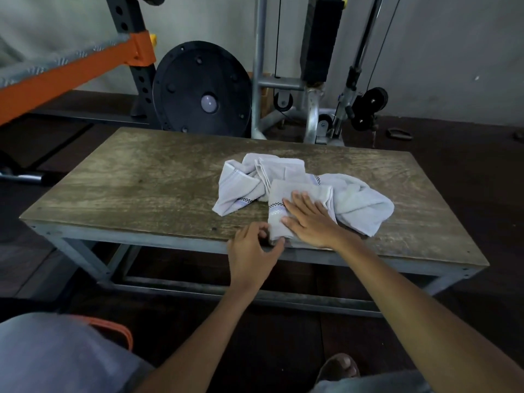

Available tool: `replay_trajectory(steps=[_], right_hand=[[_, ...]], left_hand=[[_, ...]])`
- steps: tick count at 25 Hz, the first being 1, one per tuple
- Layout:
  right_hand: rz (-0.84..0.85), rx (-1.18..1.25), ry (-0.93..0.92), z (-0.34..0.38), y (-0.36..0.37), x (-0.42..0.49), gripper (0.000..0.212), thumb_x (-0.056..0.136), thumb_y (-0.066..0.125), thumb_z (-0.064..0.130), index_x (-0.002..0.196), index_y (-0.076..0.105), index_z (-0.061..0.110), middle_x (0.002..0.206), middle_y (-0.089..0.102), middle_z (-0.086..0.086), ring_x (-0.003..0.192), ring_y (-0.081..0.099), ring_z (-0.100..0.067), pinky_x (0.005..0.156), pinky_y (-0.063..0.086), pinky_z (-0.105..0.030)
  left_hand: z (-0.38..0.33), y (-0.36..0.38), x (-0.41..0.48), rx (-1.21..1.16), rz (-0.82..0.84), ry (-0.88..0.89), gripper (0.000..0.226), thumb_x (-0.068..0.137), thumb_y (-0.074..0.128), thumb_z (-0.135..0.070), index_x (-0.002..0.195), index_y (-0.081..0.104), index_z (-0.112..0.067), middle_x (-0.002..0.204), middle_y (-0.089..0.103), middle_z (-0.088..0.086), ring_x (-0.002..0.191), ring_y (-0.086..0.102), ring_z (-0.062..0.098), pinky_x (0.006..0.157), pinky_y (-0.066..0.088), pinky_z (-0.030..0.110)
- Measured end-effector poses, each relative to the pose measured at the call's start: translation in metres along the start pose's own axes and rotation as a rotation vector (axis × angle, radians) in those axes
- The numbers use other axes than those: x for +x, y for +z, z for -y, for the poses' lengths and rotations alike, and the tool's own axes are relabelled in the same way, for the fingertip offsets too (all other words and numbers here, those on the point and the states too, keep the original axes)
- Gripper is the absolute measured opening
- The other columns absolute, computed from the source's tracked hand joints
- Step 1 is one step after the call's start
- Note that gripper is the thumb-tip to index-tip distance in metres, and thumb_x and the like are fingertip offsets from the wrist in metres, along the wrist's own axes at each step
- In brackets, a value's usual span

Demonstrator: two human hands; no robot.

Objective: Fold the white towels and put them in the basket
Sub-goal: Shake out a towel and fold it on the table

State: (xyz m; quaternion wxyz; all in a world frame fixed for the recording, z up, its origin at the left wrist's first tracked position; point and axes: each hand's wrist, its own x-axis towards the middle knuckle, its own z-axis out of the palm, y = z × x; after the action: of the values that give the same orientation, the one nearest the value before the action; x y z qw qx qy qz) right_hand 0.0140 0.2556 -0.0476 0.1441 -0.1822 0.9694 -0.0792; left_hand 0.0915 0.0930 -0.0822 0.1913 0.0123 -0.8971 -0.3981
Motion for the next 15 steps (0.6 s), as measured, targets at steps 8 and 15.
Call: replay_trajectory(steps=[8,15], right_hand=[[-0.181,-0.049,0.008,0.000,0.007,-0.002,0.056,0.099,0.018,0.052,0.150,0.008,0.034,0.160,-0.005,0.008,0.147,-0.008,-0.012,0.117,-0.003,-0.038],[-0.192,-0.060,-0.004,-0.003,0.009,0.001,0.053,0.101,0.019,0.047,0.151,0.009,0.033,0.161,-0.005,0.007,0.147,-0.009,-0.013,0.118,-0.004,-0.039]], left_hand=[[0.008,0.001,0.002,0.063,-0.027,0.032,0.019,0.085,0.060,-0.025,0.104,0.060,-0.024,0.090,0.065,-0.012,0.089,0.060,0.010,0.082,0.037,0.027],[-0.009,0.014,0.014,0.140,-0.058,-0.064,0.033,0.078,0.065,-0.044,0.100,0.055,-0.021,0.082,0.062,-0.011,0.081,0.057,0.010,0.081,0.028,0.029]])
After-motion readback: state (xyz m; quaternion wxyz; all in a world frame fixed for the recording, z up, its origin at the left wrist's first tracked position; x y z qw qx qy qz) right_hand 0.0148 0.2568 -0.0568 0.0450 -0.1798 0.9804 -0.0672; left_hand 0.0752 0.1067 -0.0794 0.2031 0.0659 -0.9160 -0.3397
